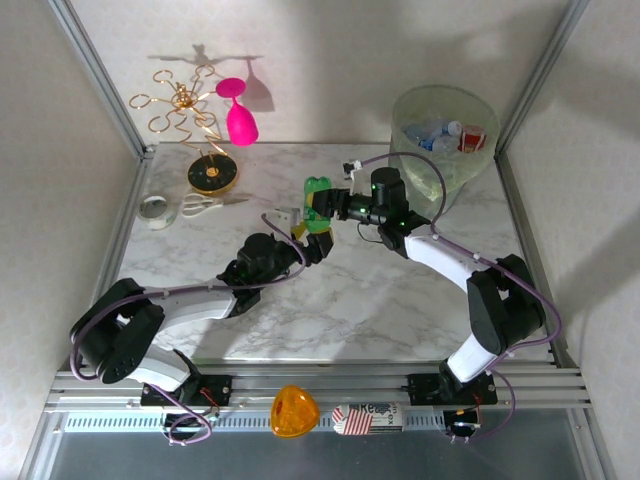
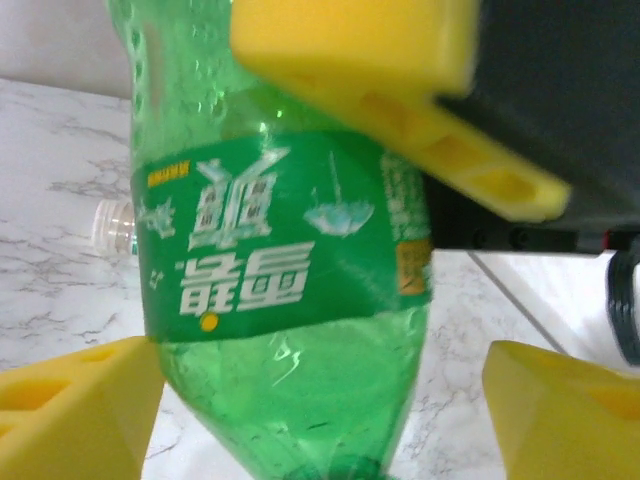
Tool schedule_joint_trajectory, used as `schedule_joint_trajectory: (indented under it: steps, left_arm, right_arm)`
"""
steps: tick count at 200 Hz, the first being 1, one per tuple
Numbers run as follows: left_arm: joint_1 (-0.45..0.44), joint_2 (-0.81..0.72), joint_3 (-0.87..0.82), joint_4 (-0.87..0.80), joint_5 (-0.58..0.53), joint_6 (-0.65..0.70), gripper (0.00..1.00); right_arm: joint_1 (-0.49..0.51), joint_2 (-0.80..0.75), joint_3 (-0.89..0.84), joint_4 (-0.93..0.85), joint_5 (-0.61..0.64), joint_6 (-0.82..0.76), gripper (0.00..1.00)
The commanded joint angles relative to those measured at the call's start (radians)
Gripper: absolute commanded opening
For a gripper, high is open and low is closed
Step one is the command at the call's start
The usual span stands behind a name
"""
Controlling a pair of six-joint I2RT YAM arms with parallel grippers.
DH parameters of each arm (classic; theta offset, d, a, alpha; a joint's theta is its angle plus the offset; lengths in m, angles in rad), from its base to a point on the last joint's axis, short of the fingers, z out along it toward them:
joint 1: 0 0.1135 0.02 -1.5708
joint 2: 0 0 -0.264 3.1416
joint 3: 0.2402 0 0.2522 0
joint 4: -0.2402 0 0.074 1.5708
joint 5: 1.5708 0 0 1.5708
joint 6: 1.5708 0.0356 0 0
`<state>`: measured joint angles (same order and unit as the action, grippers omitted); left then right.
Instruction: Put the plastic bottles in the bin
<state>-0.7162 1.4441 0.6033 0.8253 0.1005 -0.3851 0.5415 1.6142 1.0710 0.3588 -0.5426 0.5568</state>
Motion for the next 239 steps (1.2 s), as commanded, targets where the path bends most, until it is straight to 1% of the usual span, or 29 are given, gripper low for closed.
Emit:
schedule_joint_trajectory:
  steps: [1,11,30,58,70,87,112,139,190,212,239]
  left_arm:
    - [-0.008,-0.068,-0.008,0.015,-0.058,0.000,0.95]
    - [-0.008,-0.090,-0.020,0.014,-0.086,-0.008,0.99]
    - [-0.006,-0.139,-0.045,0.008,-0.175,-0.024,1.00]
    - [0.006,-0.200,-0.075,-0.021,-0.353,-0.071,1.00]
    - [0.028,-0.213,-0.080,-0.034,-0.367,-0.099,1.00]
    - [0.063,-0.219,-0.079,-0.073,-0.375,-0.133,1.00]
    - [0.119,-0.205,-0.076,-0.157,-0.419,-0.221,1.00]
    - [0.172,-0.174,-0.096,-0.193,-0.392,-0.309,1.00]
    - [0.176,-0.131,-0.122,-0.169,-0.337,-0.362,1.00]
    - [0.176,-0.126,-0.122,-0.167,-0.325,-0.367,1.00]
    - [0.176,-0.129,-0.120,-0.170,-0.318,-0.371,1.00]
  right_arm:
    - [0.005,-0.023,0.030,-0.032,0.035,-0.045,0.53]
    - [0.005,-0.029,0.042,-0.061,0.060,-0.069,0.53]
    - [0.000,-0.046,0.080,-0.132,0.119,-0.127,0.53]
    - [-0.021,-0.075,0.167,-0.246,0.211,-0.234,0.53]
    - [-0.036,-0.090,0.213,-0.277,0.256,-0.282,0.53]
    - [-0.066,-0.100,0.297,-0.326,0.351,-0.331,0.53]
    - [-0.132,-0.094,0.430,-0.368,0.473,-0.351,0.53]
    - [-0.227,-0.075,0.547,-0.365,0.553,-0.342,0.53]
    - [-0.361,0.003,0.642,-0.264,0.692,-0.332,0.52]
    - [-0.402,0.068,0.671,-0.251,0.684,-0.297,0.52]
    - [-0.423,0.177,0.741,-0.308,0.628,-0.241,0.52]
